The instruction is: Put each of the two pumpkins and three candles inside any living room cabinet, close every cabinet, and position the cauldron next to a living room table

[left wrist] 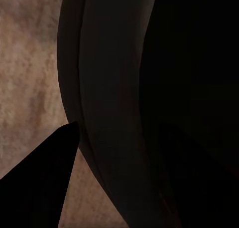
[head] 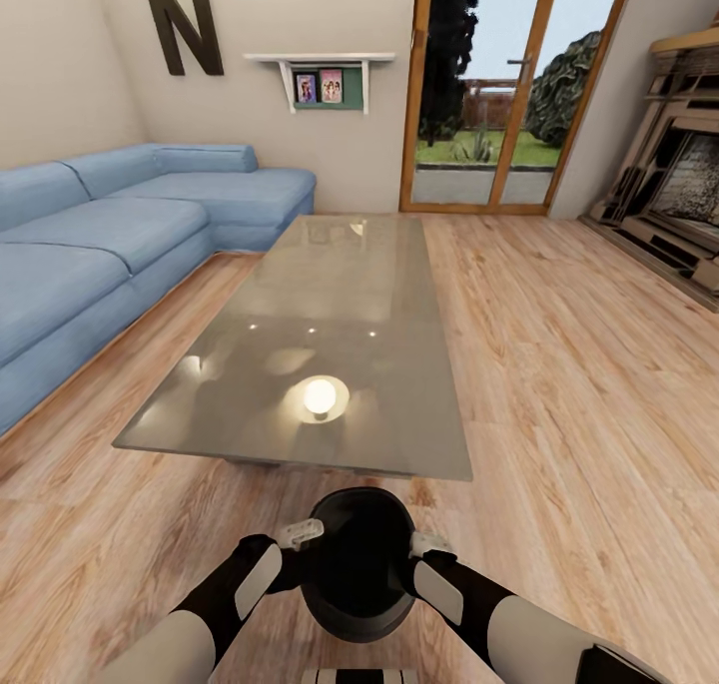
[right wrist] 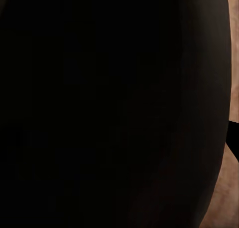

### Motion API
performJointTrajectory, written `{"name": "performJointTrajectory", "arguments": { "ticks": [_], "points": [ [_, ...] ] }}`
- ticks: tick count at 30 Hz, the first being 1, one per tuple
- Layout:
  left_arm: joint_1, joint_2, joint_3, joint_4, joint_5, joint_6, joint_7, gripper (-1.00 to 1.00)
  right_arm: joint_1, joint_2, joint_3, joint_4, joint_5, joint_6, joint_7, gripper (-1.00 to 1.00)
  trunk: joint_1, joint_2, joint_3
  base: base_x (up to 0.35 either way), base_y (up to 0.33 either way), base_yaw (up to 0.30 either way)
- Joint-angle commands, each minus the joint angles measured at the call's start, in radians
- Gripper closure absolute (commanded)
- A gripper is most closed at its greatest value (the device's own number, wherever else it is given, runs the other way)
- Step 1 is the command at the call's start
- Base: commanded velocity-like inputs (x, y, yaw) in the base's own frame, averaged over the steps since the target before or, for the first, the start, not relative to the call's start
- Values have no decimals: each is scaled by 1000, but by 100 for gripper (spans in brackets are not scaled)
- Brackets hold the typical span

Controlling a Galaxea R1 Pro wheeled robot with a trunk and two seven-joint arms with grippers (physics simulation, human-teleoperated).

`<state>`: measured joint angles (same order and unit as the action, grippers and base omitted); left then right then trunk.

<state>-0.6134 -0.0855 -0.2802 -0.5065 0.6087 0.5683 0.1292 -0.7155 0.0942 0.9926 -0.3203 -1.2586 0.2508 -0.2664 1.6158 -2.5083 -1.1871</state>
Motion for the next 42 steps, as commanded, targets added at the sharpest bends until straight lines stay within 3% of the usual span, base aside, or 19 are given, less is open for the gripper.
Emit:
{"name": "performJointTrajectory", "arguments": {
  "ticks": [1,2,14,42],
  "points": [
    [1,0,-2,36,5,-19,6,100,-1,-1,6,-2,-5,2,-7,-100,0,0,-1,0,0,0],
    [1,0,-2,36,5,-19,6,-100,-1,-1,6,-2,-5,2,-7,-100,0,0,-1,0,0,0],
    [1,-4,0,13,5,-17,9,-100,-1,-1,6,-2,-5,1,-7,-100,0,0,-1,0,0,0],
    [1,-3,1,3,9,-2,10,-100,-1,-1,6,1,-5,2,-7,-100,-12,6,107,-51,0,0]
  ]
}}
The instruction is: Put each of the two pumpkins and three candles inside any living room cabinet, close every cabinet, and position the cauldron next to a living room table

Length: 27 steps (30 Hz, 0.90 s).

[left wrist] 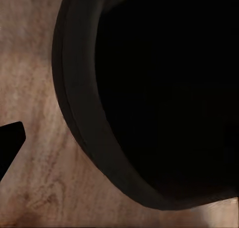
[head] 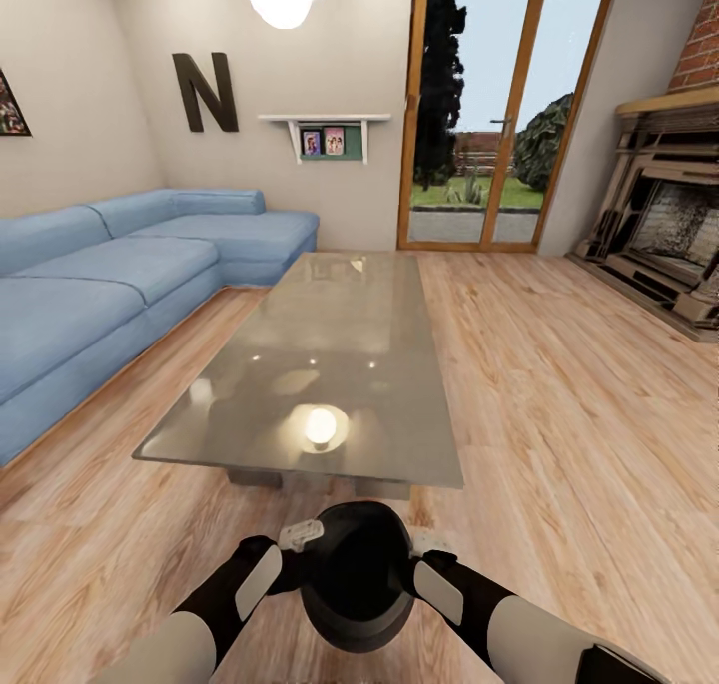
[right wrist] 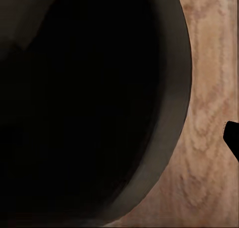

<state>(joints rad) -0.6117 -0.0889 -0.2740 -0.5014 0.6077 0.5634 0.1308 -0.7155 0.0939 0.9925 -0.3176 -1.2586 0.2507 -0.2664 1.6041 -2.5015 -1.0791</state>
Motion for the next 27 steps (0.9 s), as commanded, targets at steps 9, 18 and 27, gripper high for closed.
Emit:
{"name": "performJointTrajectory", "arguments": {
  "ticks": [9,18,27],
  "points": [
    [0,-3,-5,-2,9,2,10,-100,-1,0,6,-1,-5,2,-7,-100,-8,9,33,-73,0,0],
    [0,-2,-5,-2,9,1,10,-100,-1,-2,5,-1,-5,1,-7,-100,-43,72,61,-126,0,0],
    [0,-1,-5,-2,9,1,10,-100,-1,-3,5,0,-5,1,-7,-100,-77,135,90,-39,2,0]
  ]
}}
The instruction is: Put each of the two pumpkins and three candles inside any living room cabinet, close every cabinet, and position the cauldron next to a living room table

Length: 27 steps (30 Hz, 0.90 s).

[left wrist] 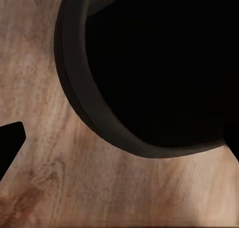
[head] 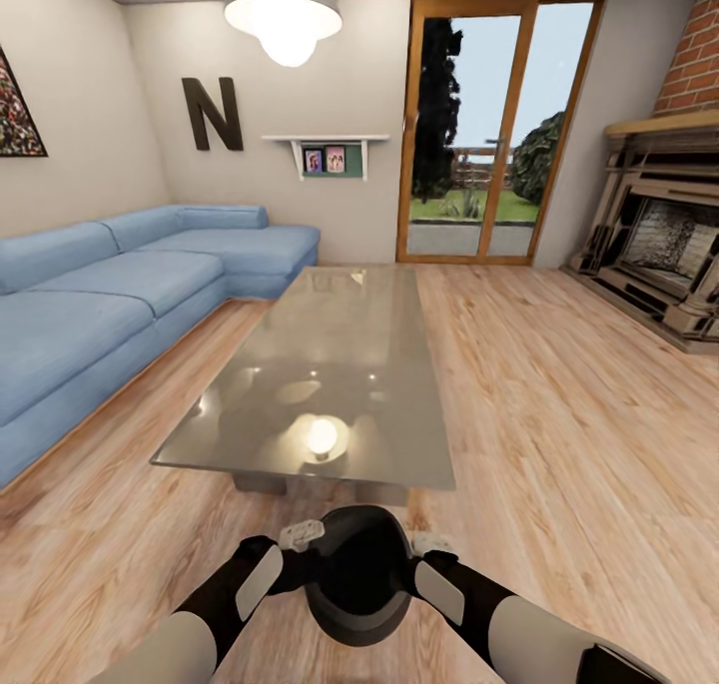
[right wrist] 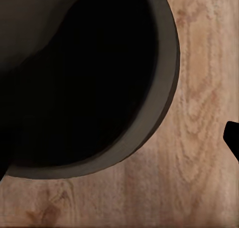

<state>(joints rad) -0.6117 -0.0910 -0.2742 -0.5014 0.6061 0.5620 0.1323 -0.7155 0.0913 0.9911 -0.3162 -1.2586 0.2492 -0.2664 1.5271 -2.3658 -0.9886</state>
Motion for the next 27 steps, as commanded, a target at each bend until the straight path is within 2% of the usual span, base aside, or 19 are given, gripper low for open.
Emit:
{"name": "performJointTrajectory", "arguments": {
  "ticks": [1,27],
  "points": [
    [0,1,-6,-2,11,3,9,-100,-1,-1,6,-2,-5,2,-7,-100,-4,7,2,-168,49,0],
    [0,2,-7,-2,11,3,7,-100,-1,-2,7,-6,-5,3,-5,-100,-104,189,84,-304,136,0]
  ]
}}
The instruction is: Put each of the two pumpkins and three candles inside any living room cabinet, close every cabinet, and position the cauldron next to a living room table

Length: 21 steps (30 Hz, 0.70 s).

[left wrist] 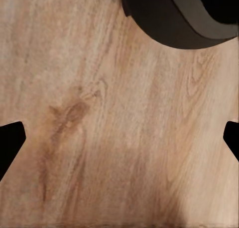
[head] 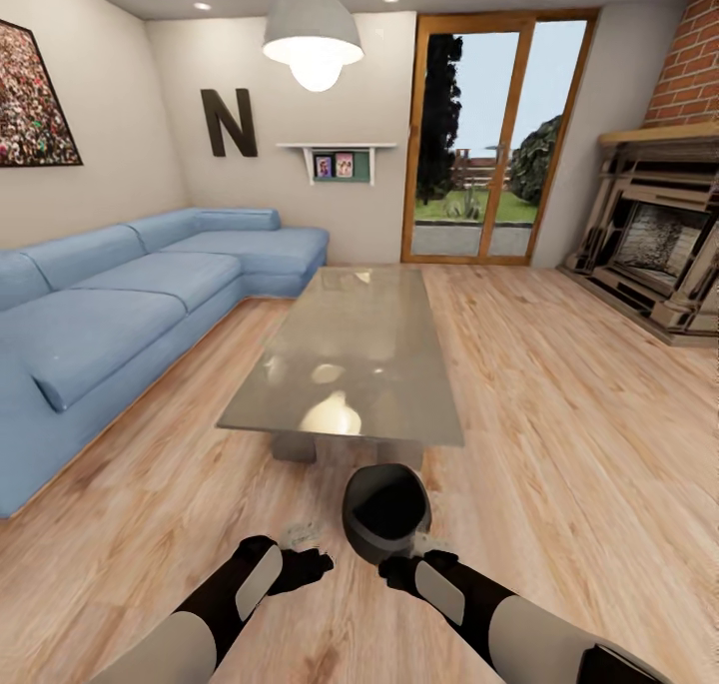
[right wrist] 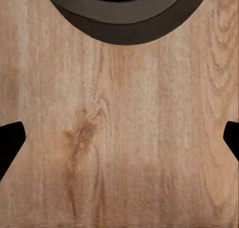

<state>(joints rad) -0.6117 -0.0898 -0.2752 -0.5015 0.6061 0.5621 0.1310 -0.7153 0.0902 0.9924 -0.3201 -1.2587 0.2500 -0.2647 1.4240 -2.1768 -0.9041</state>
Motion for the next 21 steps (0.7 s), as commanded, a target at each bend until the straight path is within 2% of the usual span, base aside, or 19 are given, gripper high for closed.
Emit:
{"name": "performJointTrajectory", "arguments": {
  "ticks": [1,21],
  "points": [
    [0,1,-6,-2,11,2,9,-100,-1,0,6,-2,-5,4,-7,-100,-5,7,2,-312,149,0],
    [0,-1,-6,-2,10,3,9,-100,-1,-6,5,-5,-5,3,-7,-100,-81,147,65,-312,139,-1]
  ]
}}
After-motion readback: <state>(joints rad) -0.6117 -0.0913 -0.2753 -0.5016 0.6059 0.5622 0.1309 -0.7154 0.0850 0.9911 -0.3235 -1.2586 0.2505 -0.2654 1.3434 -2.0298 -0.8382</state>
